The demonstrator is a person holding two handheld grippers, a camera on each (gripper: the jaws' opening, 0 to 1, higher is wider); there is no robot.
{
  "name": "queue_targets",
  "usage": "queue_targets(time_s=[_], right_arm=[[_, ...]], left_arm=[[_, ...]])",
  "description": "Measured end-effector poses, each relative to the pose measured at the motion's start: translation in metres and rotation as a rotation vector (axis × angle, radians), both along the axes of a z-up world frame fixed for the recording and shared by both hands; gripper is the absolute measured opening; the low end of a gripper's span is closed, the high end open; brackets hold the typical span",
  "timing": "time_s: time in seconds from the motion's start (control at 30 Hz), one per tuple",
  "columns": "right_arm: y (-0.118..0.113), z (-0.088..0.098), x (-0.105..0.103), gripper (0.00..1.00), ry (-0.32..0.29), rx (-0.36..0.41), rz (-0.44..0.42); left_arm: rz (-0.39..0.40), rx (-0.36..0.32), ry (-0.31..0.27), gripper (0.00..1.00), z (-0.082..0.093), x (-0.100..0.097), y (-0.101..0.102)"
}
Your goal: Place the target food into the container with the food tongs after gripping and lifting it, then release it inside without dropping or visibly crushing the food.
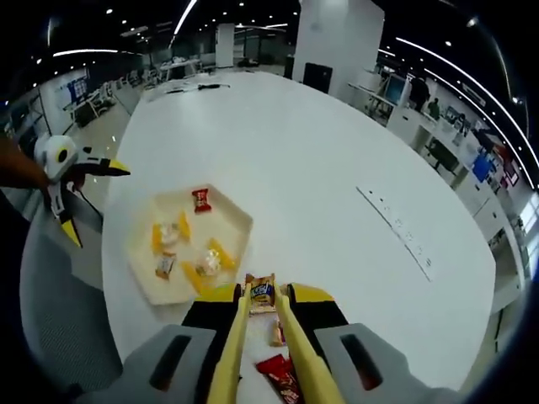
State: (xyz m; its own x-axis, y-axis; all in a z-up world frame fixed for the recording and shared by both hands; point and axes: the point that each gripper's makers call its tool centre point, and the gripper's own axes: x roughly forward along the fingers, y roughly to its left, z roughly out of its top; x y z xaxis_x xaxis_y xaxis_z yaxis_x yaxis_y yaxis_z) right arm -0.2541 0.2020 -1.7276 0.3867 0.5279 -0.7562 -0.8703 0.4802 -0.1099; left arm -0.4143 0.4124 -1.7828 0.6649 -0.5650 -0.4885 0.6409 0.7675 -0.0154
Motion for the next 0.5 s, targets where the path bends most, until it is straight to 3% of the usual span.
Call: queue_targets(time_s=[0.5], right_arm=[[0.033, 0.004, -0.005, 0.21, -0.001, 0.014, 0.055]], left_arm=[[0.003, 0.001, -0.002, 0.99, 0.001, 0.0, 0.0]])
